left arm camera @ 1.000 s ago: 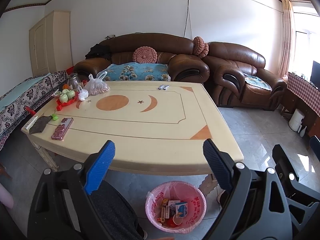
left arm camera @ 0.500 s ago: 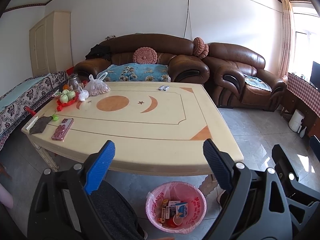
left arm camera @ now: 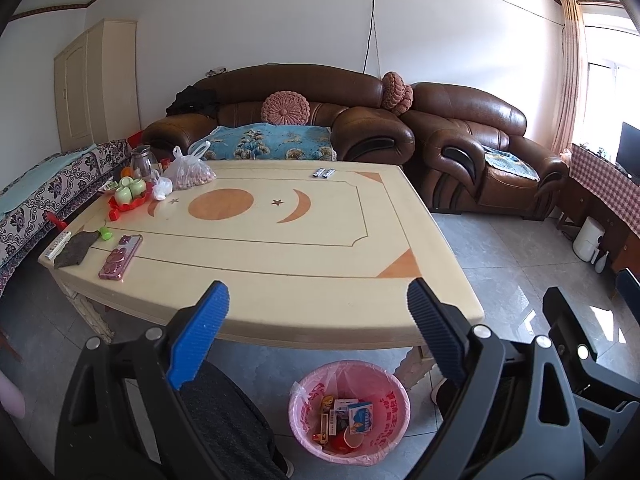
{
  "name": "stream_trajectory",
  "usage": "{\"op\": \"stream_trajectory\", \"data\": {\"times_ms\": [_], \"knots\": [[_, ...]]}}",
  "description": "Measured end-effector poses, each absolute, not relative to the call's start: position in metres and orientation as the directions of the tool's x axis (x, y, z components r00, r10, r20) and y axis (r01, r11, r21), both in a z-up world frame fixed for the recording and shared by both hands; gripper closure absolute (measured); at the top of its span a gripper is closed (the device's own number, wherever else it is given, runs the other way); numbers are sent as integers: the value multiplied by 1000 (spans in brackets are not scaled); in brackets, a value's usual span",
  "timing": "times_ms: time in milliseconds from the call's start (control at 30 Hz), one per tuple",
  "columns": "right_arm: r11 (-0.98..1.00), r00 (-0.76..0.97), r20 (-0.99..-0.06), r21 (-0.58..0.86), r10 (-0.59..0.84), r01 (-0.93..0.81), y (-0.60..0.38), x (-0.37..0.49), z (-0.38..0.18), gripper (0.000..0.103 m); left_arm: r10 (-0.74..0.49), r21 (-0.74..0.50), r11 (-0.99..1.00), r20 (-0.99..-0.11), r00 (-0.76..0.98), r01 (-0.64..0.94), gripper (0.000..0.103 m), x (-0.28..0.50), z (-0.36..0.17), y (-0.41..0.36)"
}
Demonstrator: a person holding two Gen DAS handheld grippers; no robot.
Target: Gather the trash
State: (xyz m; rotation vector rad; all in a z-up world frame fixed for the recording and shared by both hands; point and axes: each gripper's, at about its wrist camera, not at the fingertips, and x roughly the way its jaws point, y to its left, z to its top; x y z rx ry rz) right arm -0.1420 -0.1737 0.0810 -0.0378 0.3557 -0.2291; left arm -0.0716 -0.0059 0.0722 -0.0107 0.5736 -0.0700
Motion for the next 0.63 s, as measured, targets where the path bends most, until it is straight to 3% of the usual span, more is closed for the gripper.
{"op": "stream_trajectory", "data": {"times_ms": [633], "knots": [[973, 910, -344, -84, -231, 215, -176, -141, 79, 7, -26, 24, 999, -527, 849, 45, 14, -71, 72, -6]]}}
